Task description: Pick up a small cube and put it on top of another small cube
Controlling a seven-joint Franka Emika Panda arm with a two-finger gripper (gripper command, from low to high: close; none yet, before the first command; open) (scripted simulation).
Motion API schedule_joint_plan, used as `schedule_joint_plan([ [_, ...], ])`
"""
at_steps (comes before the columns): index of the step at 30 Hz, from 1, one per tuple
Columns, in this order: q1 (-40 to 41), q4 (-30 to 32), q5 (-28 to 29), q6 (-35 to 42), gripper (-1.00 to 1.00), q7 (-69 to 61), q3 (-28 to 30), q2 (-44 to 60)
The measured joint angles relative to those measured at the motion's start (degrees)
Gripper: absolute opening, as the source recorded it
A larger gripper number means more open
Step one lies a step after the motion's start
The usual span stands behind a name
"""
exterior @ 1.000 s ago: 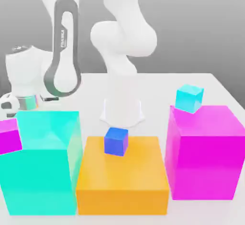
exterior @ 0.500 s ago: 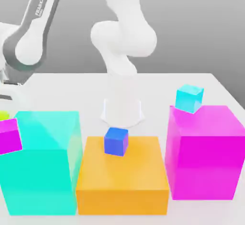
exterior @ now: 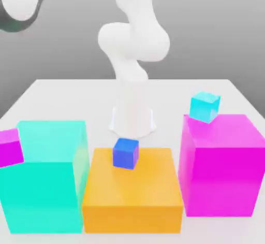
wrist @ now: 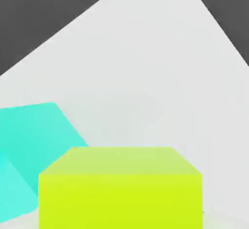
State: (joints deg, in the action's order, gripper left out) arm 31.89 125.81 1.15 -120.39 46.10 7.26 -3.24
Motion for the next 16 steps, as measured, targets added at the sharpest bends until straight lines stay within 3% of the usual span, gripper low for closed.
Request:
schedule_joint_plan([
  [6,-4.9,-5.2,-0.6,6.0,-1.0,9.0,-3.1,-2.0],
  [10,-7.2,-0.9,-1.3,-0.3,-1.0,8.1,-4.0,-0.9],
  [11,-7.2,0.5,-1.3,-2.5,1.0,8.0,-4.0,-0.2],
  [16,-7.2,0.5,-1.3,-2.5,1.0,8.0,-4.0,-0.2],
])
